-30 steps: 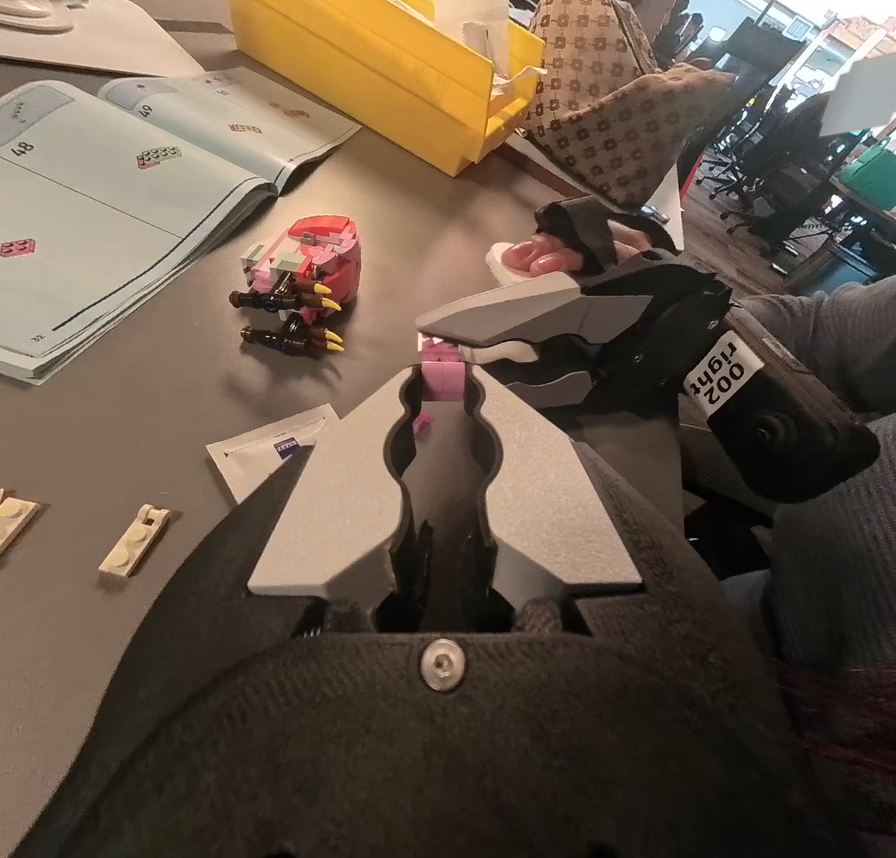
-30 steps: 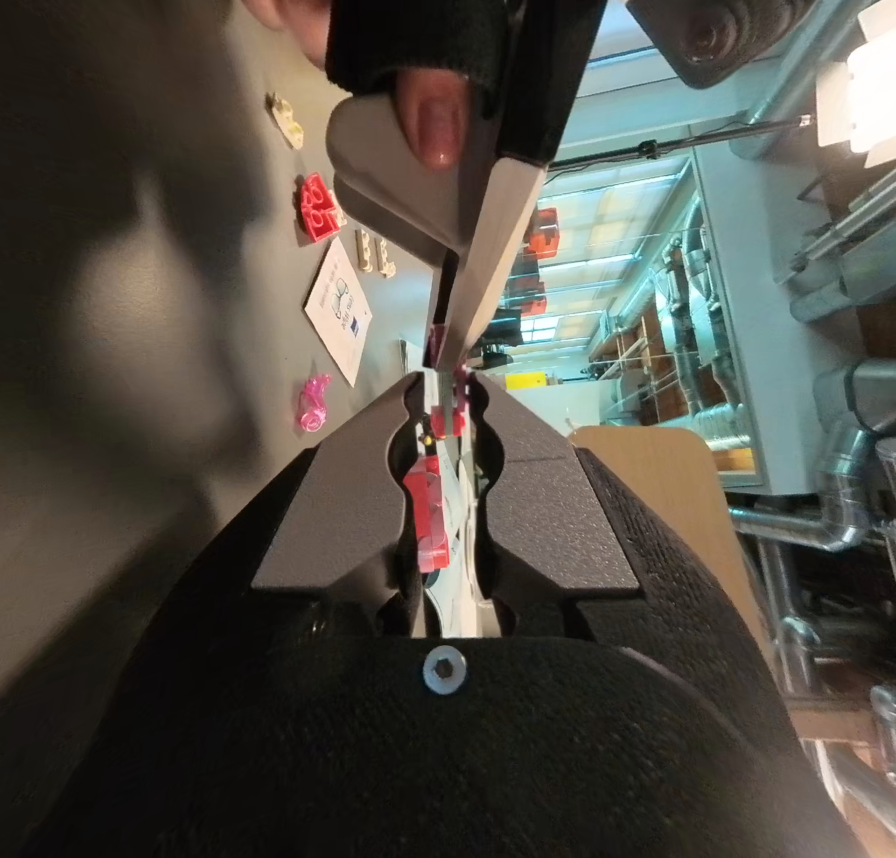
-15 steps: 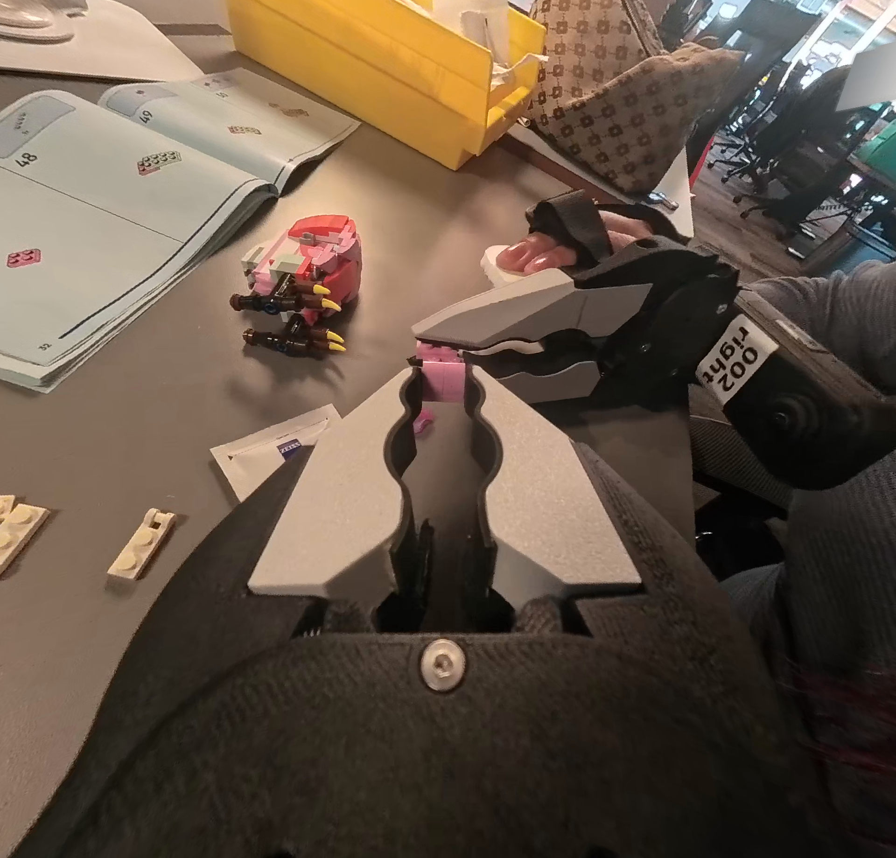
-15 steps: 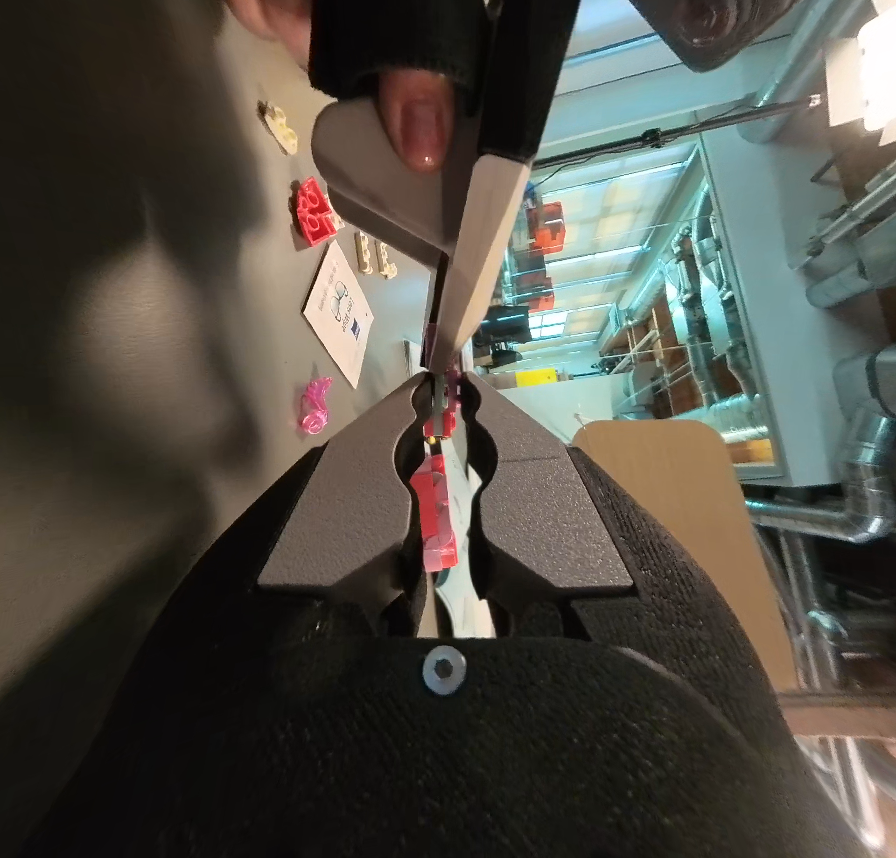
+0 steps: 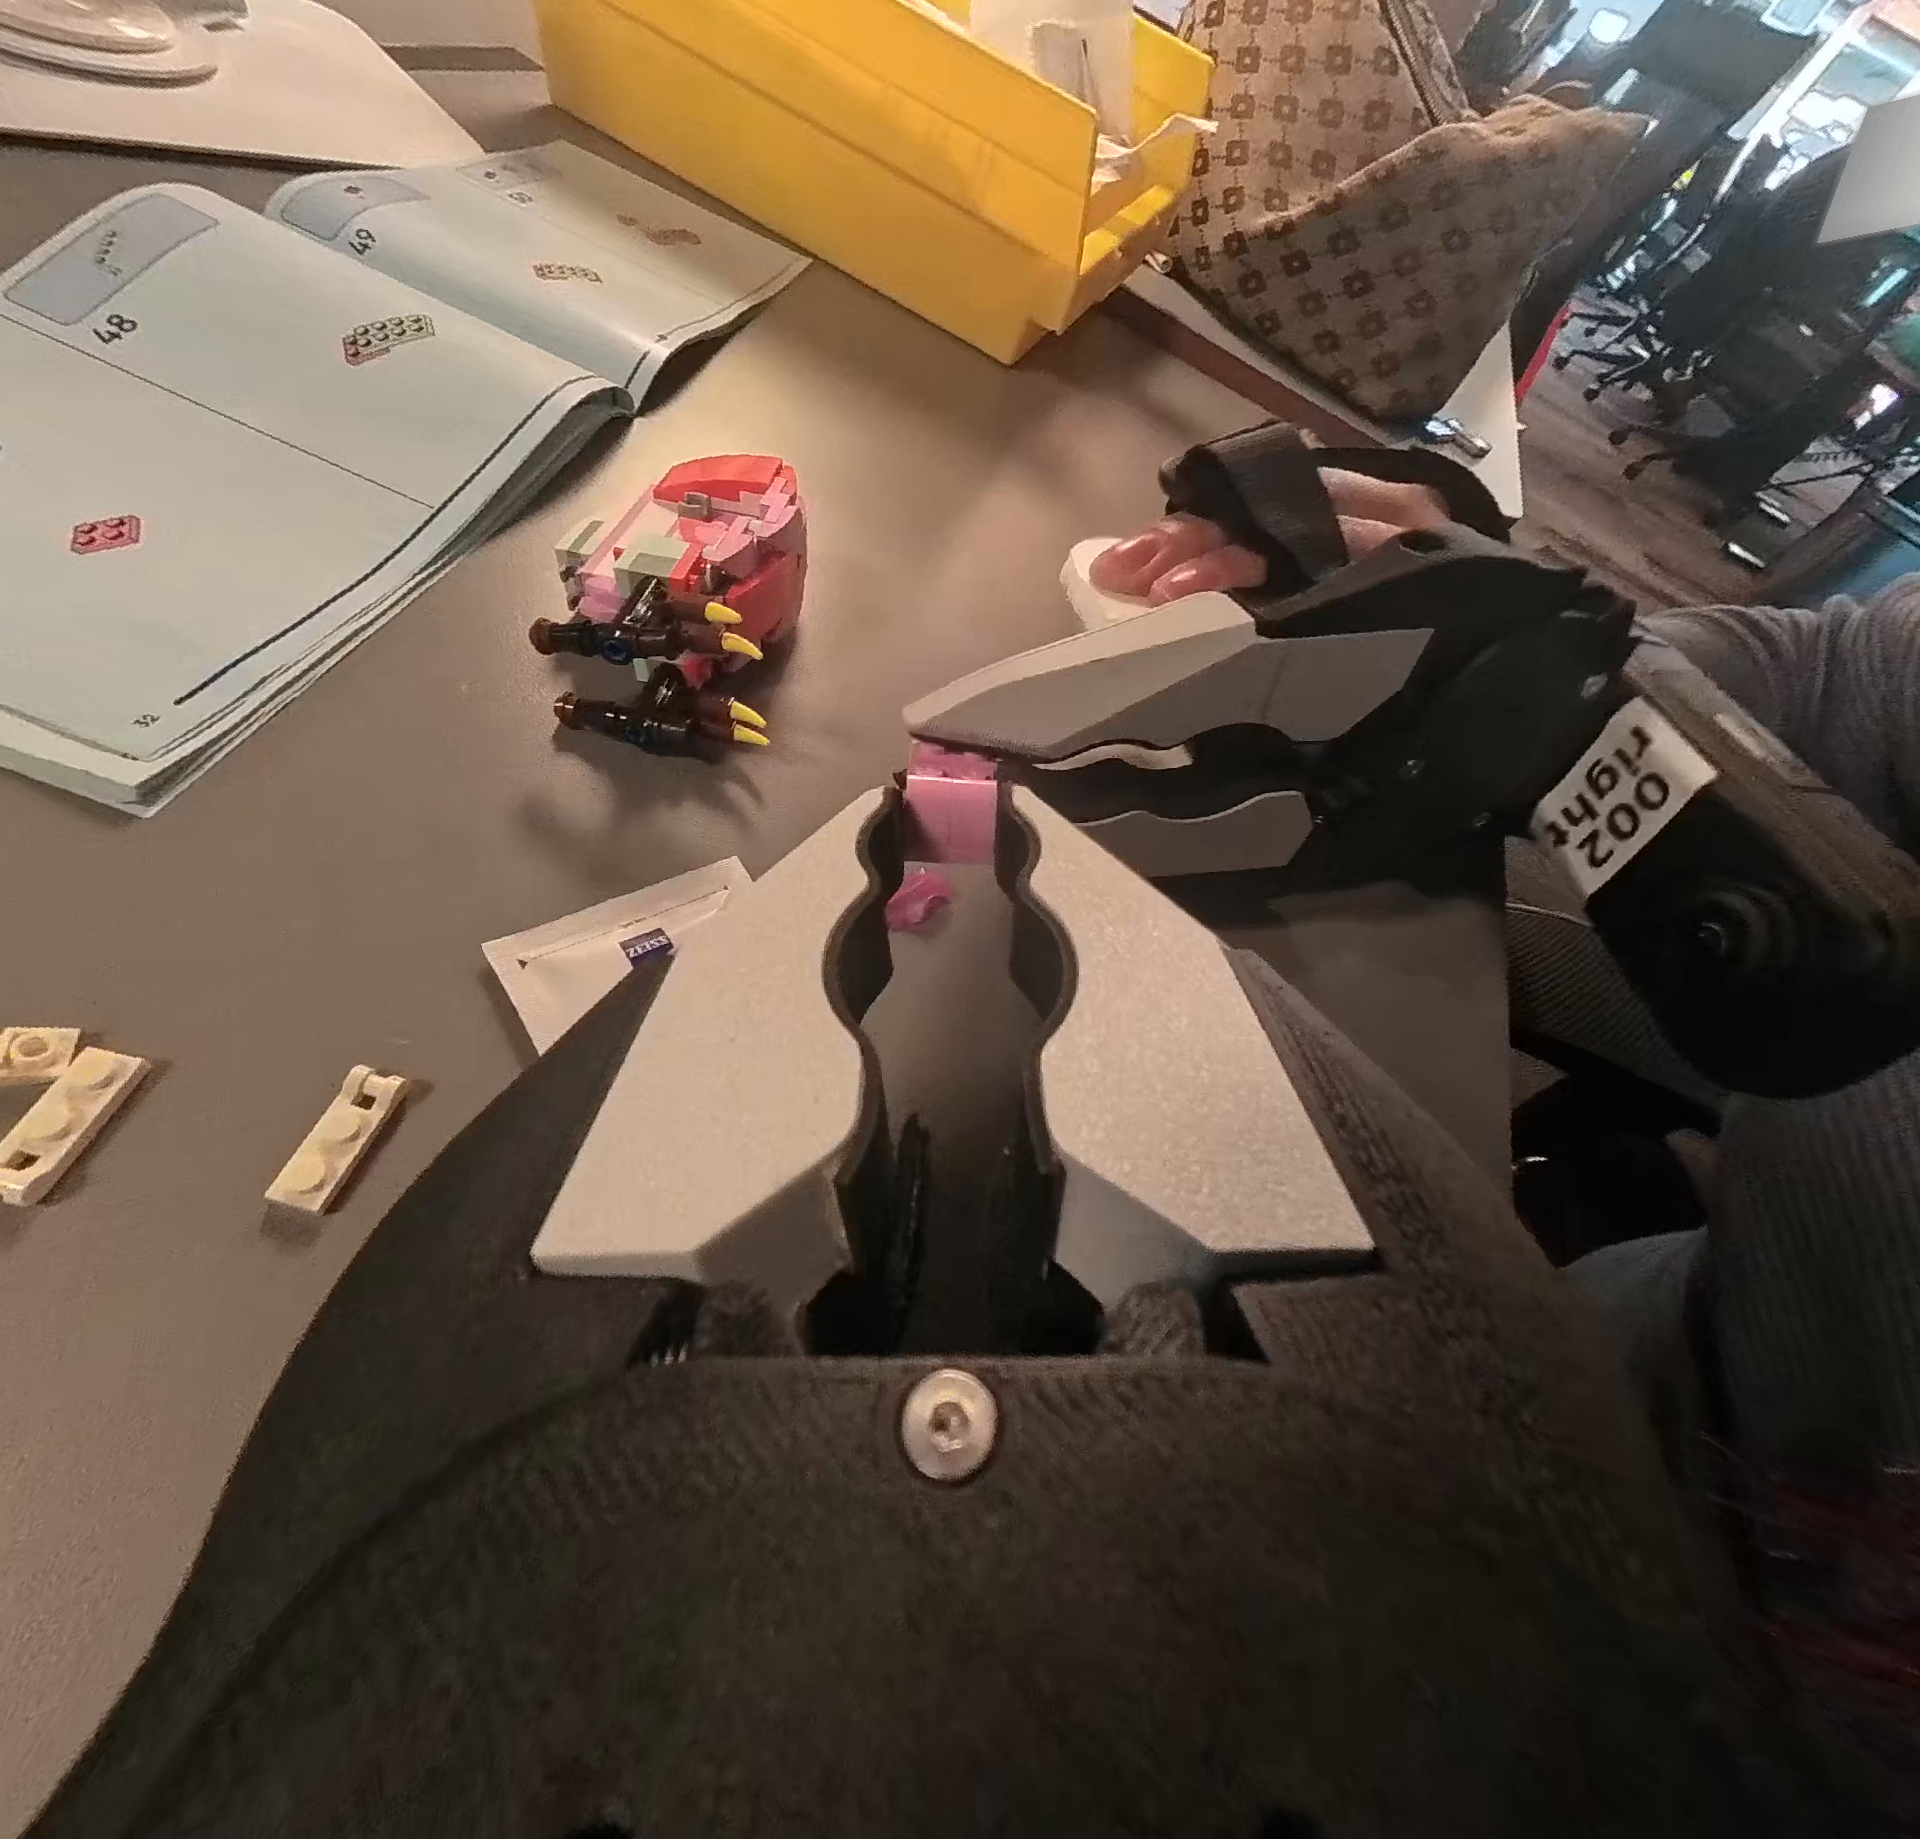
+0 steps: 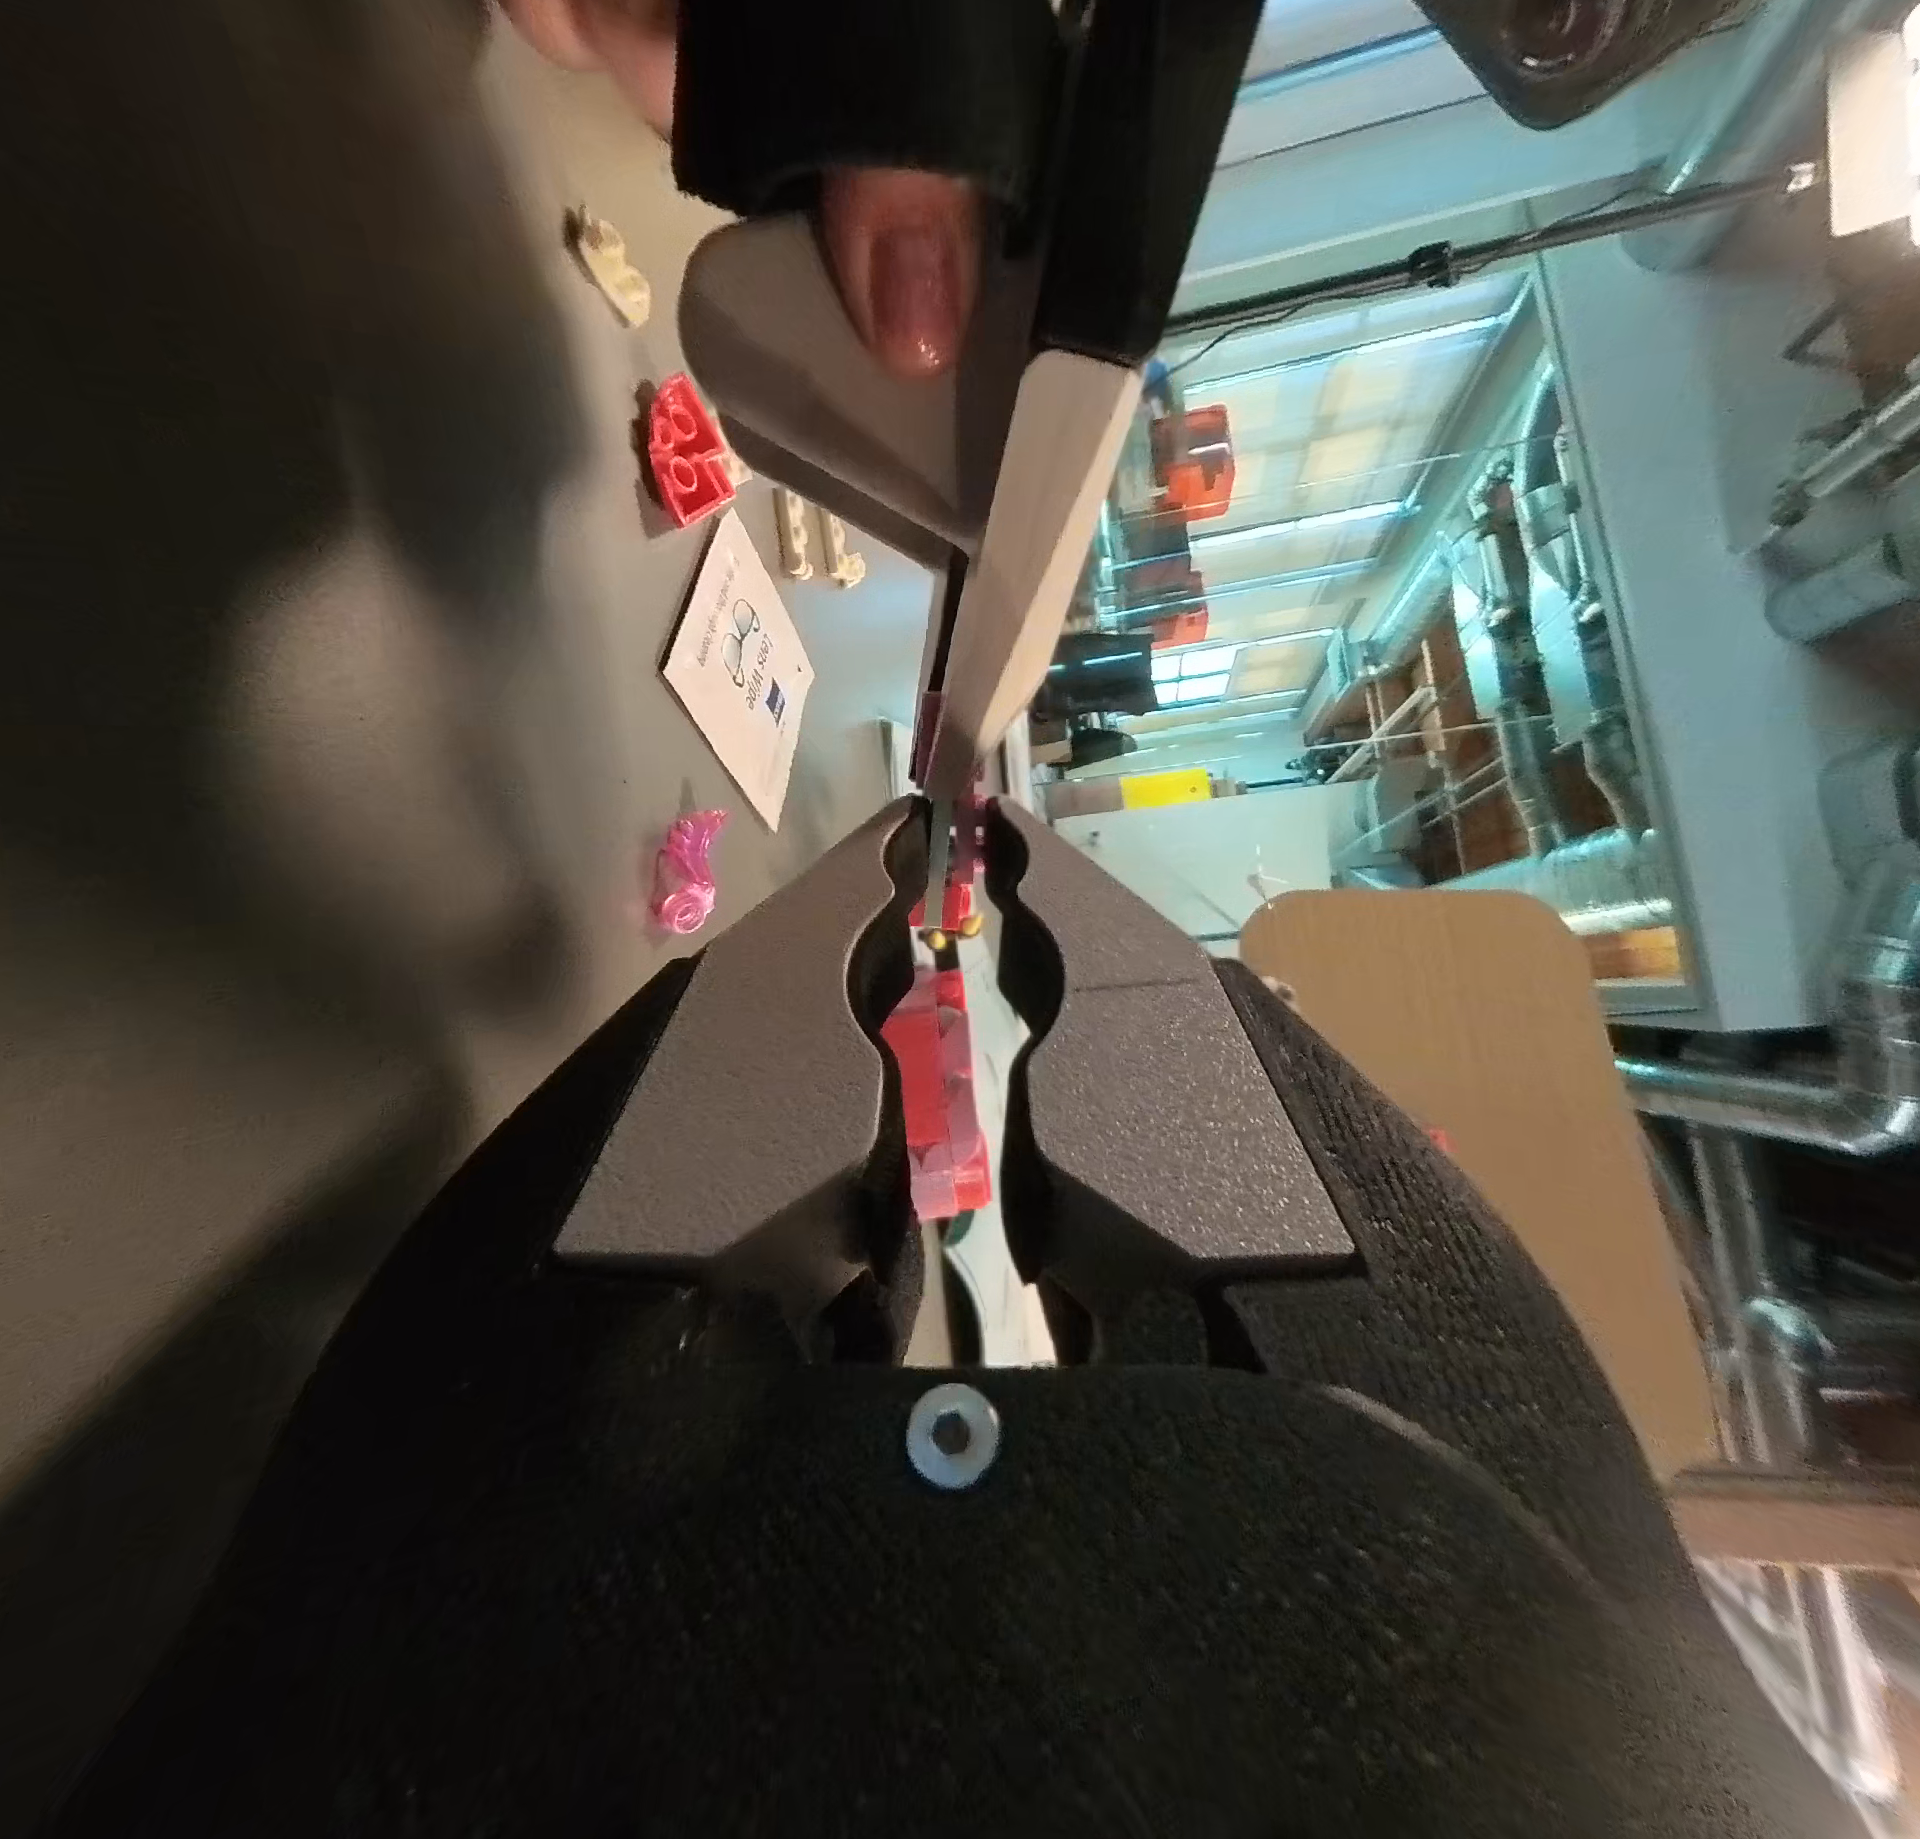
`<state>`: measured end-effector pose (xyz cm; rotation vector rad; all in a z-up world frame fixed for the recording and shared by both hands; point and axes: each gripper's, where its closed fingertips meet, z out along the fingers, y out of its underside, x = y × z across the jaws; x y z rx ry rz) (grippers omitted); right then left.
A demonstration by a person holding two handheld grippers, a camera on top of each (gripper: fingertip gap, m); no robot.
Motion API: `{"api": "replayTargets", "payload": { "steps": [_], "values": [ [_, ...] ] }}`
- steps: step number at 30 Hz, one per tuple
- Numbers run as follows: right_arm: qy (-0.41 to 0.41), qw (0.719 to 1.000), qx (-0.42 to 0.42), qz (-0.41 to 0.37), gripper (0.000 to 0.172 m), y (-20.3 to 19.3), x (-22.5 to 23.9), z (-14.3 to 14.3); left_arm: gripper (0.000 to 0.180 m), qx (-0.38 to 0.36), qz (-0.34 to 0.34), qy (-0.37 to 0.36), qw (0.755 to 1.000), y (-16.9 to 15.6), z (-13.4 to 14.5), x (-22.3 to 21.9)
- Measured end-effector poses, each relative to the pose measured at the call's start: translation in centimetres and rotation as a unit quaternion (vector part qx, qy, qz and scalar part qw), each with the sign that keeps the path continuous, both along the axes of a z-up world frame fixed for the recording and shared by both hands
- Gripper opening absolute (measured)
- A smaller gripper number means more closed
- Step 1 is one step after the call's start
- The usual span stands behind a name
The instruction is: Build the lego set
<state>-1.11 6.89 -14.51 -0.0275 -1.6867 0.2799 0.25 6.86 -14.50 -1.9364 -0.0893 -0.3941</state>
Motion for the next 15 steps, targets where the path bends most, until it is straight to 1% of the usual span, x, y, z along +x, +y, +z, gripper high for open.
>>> {"api": "replayTargets", "payload": {
  "steps": [5,9,11,14,15],
  "values": [
    [-0.001,1.000,0.010,-0.012,0.008,0.07,0.10,-0.01,0.016,-0.002,-0.003,0.000,1.000,0.02,-0.05,0.10],
    [0.017,0.999,0.043,-0.017,0.008,0.08,0.12,0.16,0.016,0.000,-0.003,-0.011,1.000,0.00,0.03,0.15],
    [0.001,0.999,0.029,-0.014,0.006,0.12,0.14,-0.04,0.016,-0.004,-0.003,-0.005,1.000,0.02,-0.12,0.18],
    [-0.031,0.999,-0.025,0.000,0.006,0.05,0.30,-0.16,0.015,-0.003,-0.007,0.003,1.000,0.00,-0.09,0.36],
    [-0.032,0.999,-0.024,0.001,0.007,0.06,0.28,-0.18,0.015,-0.003,-0.007,0.002,1.000,0.01,-0.10,0.37]
  ]
}}
